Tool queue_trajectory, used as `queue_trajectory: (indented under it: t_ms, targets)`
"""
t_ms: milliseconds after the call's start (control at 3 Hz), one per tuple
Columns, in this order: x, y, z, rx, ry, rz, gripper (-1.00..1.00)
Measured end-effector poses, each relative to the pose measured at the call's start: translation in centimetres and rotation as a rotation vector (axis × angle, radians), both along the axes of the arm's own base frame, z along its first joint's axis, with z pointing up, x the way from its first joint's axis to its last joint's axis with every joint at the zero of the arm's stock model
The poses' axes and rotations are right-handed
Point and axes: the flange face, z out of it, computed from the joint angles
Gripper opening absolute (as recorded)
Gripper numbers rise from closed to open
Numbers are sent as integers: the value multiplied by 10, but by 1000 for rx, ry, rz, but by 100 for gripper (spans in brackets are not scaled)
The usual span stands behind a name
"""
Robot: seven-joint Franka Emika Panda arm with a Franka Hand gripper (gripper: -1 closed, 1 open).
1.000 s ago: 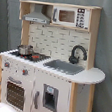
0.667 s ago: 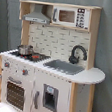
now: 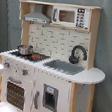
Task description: Play with the kitchen
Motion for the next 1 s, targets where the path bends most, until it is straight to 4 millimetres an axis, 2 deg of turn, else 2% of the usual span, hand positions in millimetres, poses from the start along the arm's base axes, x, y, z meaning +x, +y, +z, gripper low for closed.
queue_trajectory:
  t_ms: [333,1000]
  targets:
    - [22,-1,21,28,-31,-1,100]
    - [53,-10,65,-29,-69,-24,100]
